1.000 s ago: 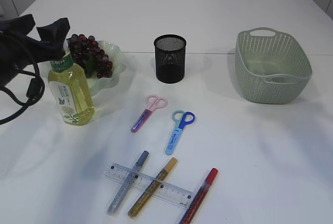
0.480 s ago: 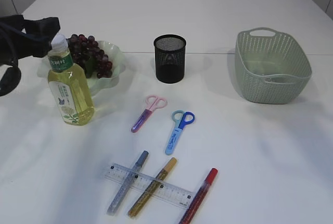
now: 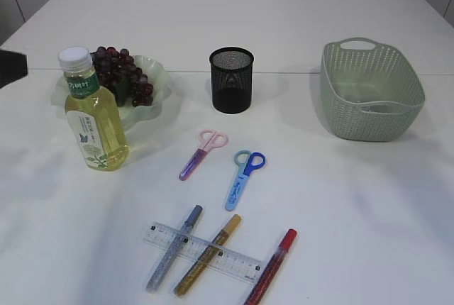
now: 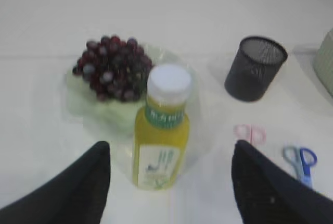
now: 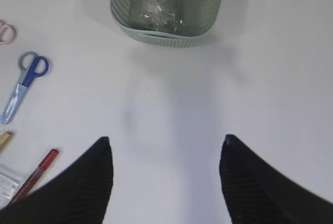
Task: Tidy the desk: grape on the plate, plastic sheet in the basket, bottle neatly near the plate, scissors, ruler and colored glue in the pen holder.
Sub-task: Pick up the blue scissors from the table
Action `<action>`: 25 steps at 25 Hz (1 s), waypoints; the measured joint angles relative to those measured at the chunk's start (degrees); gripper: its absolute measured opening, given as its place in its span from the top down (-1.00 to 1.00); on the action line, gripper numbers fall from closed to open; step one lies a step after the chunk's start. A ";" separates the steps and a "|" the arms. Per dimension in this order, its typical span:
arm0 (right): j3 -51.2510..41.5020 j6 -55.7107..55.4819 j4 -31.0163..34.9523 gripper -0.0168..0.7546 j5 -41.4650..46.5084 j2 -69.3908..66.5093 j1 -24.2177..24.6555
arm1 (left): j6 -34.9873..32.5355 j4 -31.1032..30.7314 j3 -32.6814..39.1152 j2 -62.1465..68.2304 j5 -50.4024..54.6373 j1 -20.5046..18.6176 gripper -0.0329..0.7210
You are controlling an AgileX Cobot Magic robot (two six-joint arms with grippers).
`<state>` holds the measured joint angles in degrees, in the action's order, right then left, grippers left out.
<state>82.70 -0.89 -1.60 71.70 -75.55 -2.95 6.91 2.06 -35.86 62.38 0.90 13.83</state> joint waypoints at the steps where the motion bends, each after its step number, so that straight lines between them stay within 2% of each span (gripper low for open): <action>1: 0.00 0.00 0.24 -0.35 0.00 0.00 0.00 | 0.13 0.86 -0.73 -1.89 4.81 0.00 -0.49; 7: 0.00 -0.11 5.37 -0.35 0.00 0.00 0.00 | 0.21 2.95 -6.60 -9.49 33.51 0.00 -0.34; 14: -0.27 -0.11 14.39 -0.35 0.00 0.00 0.00 | 0.25 2.84 -13.35 -10.85 56.01 0.00 -0.26; 18: -3.39 -0.27 19.51 -0.35 0.00 0.00 -0.58 | 0.25 2.31 -13.82 -10.85 62.83 0.00 -0.26; 22: -9.35 -4.84 19.55 -0.35 -1.59 0.00 -6.08 | 0.34 2.10 -13.82 -10.85 65.99 0.00 -0.26; 25: -12.11 -12.45 15.03 -0.35 -6.02 0.00 -13.16 | 0.34 2.10 -13.82 -10.85 66.62 0.00 -0.26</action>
<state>70.59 -13.34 13.43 65.67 -75.55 -16.11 7.25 4.16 -49.68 51.52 67.52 13.83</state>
